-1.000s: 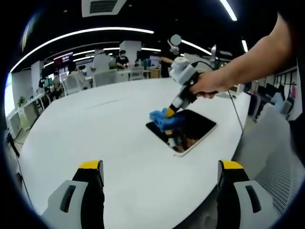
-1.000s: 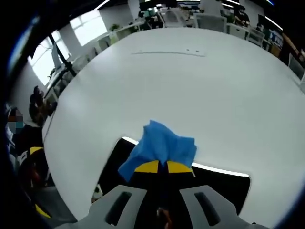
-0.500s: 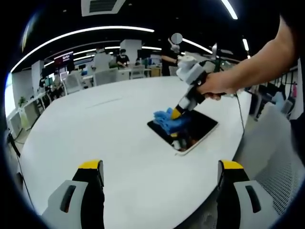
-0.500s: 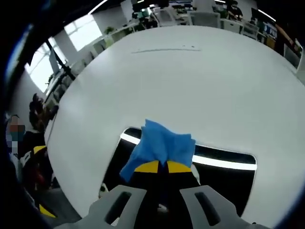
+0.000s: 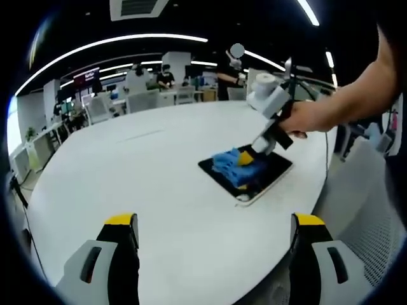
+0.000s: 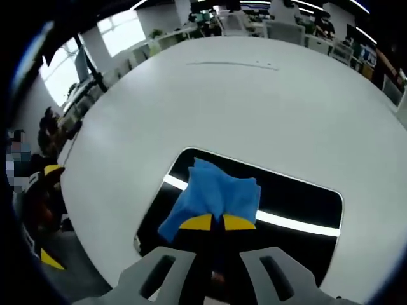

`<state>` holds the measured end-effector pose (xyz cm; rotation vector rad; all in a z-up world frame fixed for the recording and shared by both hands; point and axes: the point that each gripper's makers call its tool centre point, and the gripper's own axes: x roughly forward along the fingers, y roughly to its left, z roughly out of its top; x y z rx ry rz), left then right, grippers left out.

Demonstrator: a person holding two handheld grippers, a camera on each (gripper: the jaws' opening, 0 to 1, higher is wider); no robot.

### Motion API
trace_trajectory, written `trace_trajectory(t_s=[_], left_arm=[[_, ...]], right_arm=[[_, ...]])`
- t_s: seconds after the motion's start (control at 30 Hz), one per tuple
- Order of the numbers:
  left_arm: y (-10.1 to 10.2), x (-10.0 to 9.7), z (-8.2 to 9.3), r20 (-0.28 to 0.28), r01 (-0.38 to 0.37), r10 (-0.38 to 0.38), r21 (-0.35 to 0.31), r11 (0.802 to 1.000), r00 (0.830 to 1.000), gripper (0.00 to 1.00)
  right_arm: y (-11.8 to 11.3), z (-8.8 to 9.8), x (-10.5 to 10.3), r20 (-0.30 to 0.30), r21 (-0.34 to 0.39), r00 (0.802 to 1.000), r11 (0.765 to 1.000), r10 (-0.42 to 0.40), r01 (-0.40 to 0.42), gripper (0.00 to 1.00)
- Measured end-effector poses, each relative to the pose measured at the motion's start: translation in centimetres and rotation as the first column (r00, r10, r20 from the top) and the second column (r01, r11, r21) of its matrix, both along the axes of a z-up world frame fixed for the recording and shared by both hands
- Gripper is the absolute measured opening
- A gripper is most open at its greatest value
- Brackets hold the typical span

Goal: Wipe the mirror surface with the cleaning cloth until all visible marks leave the cleaned area.

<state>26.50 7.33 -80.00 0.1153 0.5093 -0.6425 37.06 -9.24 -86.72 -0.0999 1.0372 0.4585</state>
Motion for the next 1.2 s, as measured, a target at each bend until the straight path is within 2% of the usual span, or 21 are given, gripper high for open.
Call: trace_trajectory(t_s=[0.17, 0.33, 0.4, 0.57, 0.73, 0.87, 1.2], left_arm=[[0.0, 0.0, -0.1, -0.004, 0.003, -0.003, 0.009, 1.000, 1.000, 0.99], [-0.4, -0.4, -0.7, -0.046, 0.024, -0.024, -0.003, 1.000, 0.999, 0.99], [-0.4, -0.3, -0.4, -0.024, 0.025, -0.025, 0.007, 1.000, 0.999, 0.99], [-0.1, -0.1, -0.3, -0.017, 0.002, -0.002, 0.005, 1.000, 1.000, 0.99], [-0.1, -0.1, -0.4, -0.022, 0.009, -0.008, 0.003, 1.000, 1.000, 0.99], [0.1, 0.0, -0.3, -0.018, -0.003, 0.003, 0.002, 1.000, 1.000, 0.99], [0.1, -0.1, -0.3, -0.017, -0.001, 0.001, 0.010, 1.000, 1.000, 0.99]], right_arm=[[-0.1, -0.1, -0.5, -0.003, 0.024, 1.000, 0.999, -0.023, 0.023, 0.00], [0.0, -0.1, -1.5, -0.012, 0.049, 1.000, 0.998, -0.029, 0.030, 0.00], [0.0, -0.1, -1.8, -0.001, 0.053, 1.000, 0.998, -0.028, 0.028, 0.00], [-0.1, -0.2, -2.3, 0.039, 0.086, 0.998, 0.995, -0.051, 0.048, 0.00], [-0.1, -0.1, -2.9, 0.033, 0.101, 0.997, 0.992, -0.073, 0.069, 0.00], [-0.1, -0.1, -3.3, 0.049, 0.111, 0.997, 0.992, -0.060, 0.055, 0.00], [-0.2, -0.1, -4.6, 0.054, 0.094, 0.996, 0.993, -0.074, 0.069, 0.00]])
